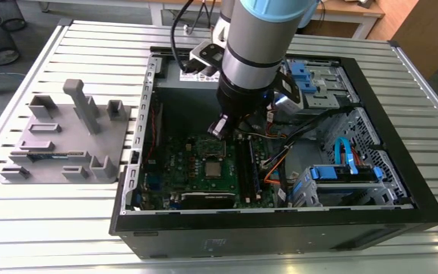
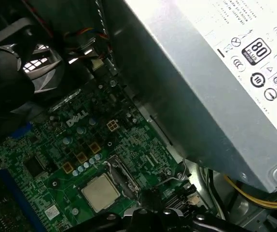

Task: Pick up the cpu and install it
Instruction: 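Close the cpu cover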

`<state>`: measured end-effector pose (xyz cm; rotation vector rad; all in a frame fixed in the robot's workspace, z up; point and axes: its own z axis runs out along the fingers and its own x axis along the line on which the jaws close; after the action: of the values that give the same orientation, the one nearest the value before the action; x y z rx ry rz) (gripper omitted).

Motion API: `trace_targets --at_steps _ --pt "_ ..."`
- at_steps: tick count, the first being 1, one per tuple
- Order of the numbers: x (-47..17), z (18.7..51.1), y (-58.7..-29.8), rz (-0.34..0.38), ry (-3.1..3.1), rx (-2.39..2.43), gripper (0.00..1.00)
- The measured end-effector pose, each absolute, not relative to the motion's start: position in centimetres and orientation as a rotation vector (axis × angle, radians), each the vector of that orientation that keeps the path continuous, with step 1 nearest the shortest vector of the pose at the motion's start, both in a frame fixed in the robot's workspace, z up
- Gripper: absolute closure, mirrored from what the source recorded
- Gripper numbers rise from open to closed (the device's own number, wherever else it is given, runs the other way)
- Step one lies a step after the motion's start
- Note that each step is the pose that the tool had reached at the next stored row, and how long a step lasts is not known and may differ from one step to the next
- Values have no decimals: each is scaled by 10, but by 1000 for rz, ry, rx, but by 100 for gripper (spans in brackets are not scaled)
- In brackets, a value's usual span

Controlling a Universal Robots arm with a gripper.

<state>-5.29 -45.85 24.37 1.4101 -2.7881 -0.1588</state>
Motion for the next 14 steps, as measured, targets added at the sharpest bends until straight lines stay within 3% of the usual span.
trace_targets --at_steps 14 --pt "-54 244 -479 -159 -2781 1422 89"
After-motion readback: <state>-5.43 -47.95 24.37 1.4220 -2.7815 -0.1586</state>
